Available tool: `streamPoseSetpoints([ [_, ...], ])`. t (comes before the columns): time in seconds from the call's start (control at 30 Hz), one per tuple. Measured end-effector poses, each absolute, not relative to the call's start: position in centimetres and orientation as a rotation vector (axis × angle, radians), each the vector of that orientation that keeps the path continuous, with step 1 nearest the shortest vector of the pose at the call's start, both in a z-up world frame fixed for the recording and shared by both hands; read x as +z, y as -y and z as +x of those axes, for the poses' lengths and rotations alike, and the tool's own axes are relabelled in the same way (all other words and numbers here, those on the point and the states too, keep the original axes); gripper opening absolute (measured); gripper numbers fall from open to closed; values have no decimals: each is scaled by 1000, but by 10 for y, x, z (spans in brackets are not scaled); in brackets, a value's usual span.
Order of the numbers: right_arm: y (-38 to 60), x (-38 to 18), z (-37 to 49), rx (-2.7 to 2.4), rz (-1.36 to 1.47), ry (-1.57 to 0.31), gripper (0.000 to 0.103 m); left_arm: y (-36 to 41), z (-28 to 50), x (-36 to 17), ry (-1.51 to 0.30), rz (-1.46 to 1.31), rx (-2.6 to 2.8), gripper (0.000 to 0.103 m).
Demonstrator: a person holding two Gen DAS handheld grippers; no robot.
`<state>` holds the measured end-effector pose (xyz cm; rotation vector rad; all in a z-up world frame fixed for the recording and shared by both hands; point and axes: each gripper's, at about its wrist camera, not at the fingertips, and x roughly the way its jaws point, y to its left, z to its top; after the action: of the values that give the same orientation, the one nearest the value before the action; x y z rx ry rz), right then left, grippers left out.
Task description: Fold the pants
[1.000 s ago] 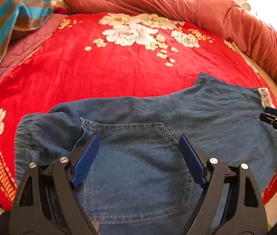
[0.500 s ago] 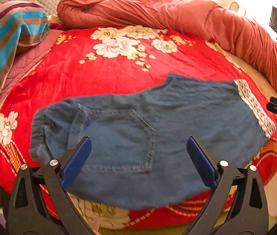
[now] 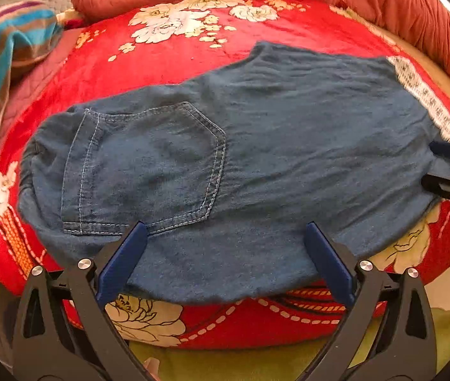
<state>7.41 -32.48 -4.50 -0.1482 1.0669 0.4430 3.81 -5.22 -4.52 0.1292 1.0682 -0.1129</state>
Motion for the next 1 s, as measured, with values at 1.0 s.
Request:
streamPoseSetpoints([
  [1.0,392,15,64,370,78,-864,97,79,11,5,-863,198,-101,93],
])
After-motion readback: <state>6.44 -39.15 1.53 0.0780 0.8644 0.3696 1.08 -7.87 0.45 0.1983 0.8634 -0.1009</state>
